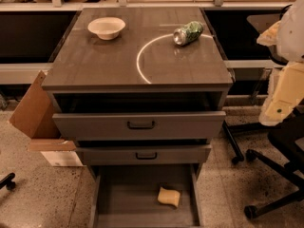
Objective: Pick sponge from bottom drawer and place on counter
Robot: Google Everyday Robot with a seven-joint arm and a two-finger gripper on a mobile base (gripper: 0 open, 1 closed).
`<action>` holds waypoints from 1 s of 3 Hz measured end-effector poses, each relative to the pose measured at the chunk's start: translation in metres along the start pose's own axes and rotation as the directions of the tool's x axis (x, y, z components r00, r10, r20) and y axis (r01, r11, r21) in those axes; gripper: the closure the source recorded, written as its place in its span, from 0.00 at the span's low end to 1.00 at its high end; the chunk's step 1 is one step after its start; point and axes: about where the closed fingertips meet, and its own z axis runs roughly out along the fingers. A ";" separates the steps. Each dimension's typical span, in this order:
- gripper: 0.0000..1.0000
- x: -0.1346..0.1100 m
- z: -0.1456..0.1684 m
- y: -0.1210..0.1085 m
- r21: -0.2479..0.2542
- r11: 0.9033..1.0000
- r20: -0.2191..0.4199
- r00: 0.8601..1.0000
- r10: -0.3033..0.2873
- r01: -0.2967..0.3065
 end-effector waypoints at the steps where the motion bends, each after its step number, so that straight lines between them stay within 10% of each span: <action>1: 0.00 0.000 0.000 0.000 0.000 1.000 0.000 1.000 0.000 0.000; 3: 0.00 0.016 0.072 0.018 -0.064 0.998 0.131 0.991 -0.009 0.017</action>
Offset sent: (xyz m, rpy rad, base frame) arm 0.0053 -0.0020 -0.0799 0.1655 0.0193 0.0896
